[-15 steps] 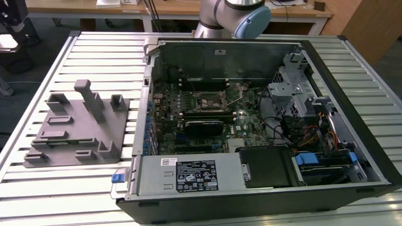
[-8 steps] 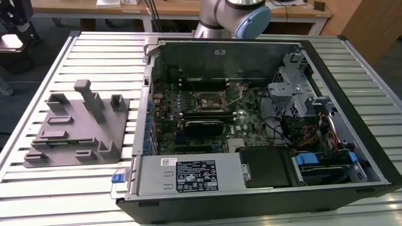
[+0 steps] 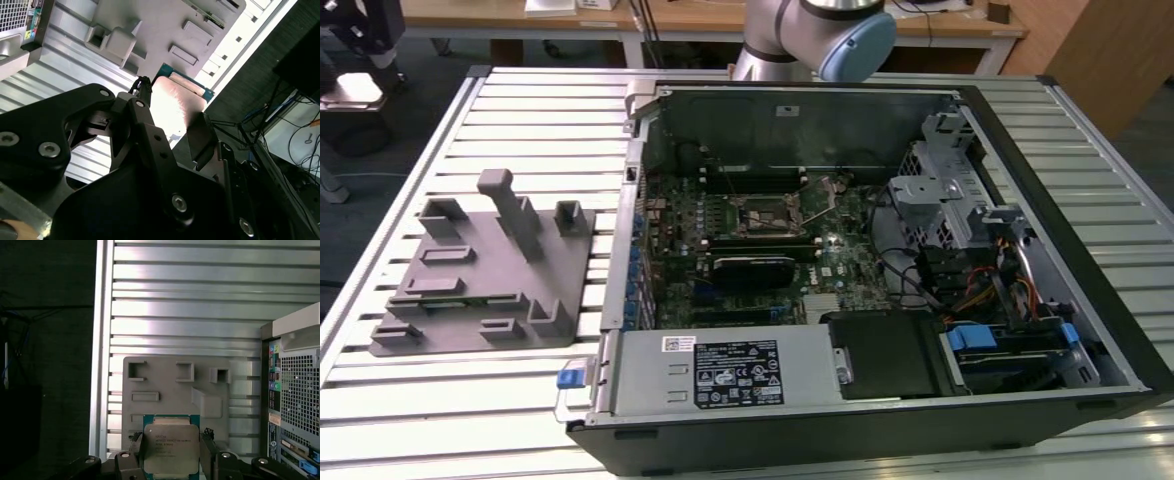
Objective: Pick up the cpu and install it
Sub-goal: 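Pick up the cpu and move it towards the insertion slot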
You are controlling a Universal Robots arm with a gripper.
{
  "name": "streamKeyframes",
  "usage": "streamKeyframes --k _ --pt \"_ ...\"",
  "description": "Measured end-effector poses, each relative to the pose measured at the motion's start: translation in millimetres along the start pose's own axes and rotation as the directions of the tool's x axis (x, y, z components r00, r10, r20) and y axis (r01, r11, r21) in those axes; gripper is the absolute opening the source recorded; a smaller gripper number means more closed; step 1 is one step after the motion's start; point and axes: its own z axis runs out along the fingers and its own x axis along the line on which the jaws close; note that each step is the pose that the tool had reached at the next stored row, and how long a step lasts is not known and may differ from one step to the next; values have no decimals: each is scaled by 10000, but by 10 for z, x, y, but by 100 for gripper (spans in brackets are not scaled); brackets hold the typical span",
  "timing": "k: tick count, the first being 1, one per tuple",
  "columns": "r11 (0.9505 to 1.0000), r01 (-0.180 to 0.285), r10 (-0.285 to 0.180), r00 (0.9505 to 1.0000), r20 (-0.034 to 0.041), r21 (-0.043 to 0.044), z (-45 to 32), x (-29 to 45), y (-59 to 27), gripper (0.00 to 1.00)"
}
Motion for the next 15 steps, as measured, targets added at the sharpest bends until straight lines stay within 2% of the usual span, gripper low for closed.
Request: streamKeyframes --k 7,15 --pt "10000 -1 1 10000 0 0 -2 -105 2 53" --pt "10000 -1 1 10000 0 0 -4 -289 13 53"
